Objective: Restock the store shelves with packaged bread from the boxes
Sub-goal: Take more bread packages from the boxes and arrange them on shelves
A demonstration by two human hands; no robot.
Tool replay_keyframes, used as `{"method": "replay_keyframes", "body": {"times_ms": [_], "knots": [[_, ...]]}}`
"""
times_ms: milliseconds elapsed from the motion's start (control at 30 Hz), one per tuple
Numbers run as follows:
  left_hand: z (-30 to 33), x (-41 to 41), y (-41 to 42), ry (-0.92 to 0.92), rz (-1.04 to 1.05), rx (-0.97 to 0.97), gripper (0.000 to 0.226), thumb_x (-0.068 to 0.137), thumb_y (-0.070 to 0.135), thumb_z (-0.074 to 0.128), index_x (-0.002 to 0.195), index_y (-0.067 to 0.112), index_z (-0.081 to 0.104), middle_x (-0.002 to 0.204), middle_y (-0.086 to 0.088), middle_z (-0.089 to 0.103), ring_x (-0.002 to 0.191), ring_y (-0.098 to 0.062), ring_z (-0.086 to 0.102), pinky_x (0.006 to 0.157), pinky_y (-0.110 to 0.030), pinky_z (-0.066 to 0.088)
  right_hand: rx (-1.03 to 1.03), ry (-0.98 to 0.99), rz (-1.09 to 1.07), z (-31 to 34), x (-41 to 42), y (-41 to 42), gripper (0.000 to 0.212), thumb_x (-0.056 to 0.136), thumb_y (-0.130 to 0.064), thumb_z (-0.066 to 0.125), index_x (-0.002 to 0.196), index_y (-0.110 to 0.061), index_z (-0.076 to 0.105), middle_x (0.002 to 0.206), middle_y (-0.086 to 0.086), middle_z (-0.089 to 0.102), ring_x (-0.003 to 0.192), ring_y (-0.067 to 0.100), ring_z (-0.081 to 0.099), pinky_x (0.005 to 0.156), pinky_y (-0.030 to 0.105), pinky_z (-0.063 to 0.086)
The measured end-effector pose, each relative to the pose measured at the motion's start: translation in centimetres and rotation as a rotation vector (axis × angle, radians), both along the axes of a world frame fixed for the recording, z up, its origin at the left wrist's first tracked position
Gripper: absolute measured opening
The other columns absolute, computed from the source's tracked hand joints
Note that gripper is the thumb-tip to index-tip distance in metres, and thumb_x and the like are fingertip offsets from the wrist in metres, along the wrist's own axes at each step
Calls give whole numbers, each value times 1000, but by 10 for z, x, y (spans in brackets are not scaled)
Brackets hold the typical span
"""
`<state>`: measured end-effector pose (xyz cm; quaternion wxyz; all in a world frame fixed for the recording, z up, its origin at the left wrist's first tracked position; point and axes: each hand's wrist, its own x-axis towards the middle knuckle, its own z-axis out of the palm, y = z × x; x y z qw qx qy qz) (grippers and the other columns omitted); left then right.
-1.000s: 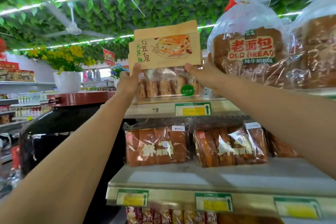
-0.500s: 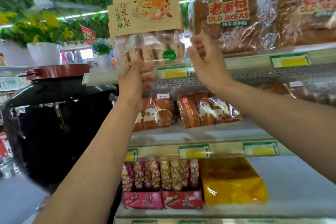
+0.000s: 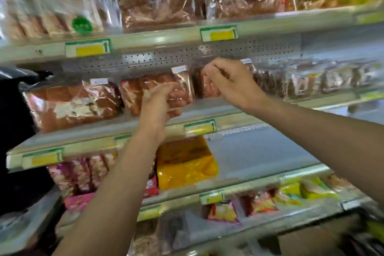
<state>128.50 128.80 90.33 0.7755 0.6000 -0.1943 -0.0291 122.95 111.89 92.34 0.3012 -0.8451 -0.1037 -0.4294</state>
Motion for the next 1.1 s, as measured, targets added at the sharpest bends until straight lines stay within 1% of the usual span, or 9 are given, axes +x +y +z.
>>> {"method": "replay_keyframes", "body": {"times_ms": [67,133,267,600,767,867,933,1000,1100], "knots": [[-12,-17,-38,44,-53,-3,16,98,24,52,89,21,65,70,6,72,59,-9,62,52,-21,46,-9,62,-28,-12,-25,-36,37,102,-22,47,83,9,57,75,22,59,59,23,57,55,33,45],[-25,-35,-79,80,-108,10,16,99,25,51,92,21,65,71,7,73,60,-8,64,51,-20,48,-17,133,-44,-25,-51,-74,37,103,-20,46,84,9,57,75,24,60,52,14,59,46,22,43],[-52,-70,-157,129,-225,51,16,100,25,49,95,20,64,72,6,73,57,-6,64,53,-19,49,34,276,-87,-53,-100,-148,32,103,-20,47,91,5,62,83,17,65,52,17,63,44,15,41],[-136,-162,-364,351,-481,249,16,98,28,52,91,23,65,76,8,74,68,-10,66,57,-21,49,206,570,-361,-144,-235,-335,27,100,-22,52,96,2,65,96,14,64,55,17,66,47,30,47],[-190,-199,-432,459,-557,371,16,98,25,50,95,19,65,77,5,74,69,-13,66,57,-23,49,353,674,-494,-195,-288,-412,29,97,-22,55,88,5,64,79,22,66,63,39,67,46,35,51],[-227,-210,-468,487,-595,429,21,99,24,49,88,18,66,69,5,74,57,-9,66,58,-25,48,475,720,-560,-225,-315,-451,30,99,-22,53,95,6,63,88,25,65,58,20,68,47,32,52],[-247,-215,-494,503,-611,475,24,101,26,48,86,19,66,67,7,73,51,-5,65,53,-21,49,548,760,-611,-243,-329,-475,30,98,-26,55,96,3,65,80,18,65,53,6,64,55,29,55],[-264,-220,-525,519,-628,507,23,100,28,50,87,20,67,70,7,74,53,-5,65,54,-22,50,614,811,-660,-261,-338,-503,29,96,-30,57,94,-4,67,79,14,70,61,14,68,68,37,59],[-286,-227,-574,578,-667,535,19,99,29,53,94,20,69,76,5,75,60,-9,66,57,-23,50,702,882,-683,-285,-349,-543,24,96,-29,56,96,-8,68,87,17,72,74,30,71,68,41,59]]}}
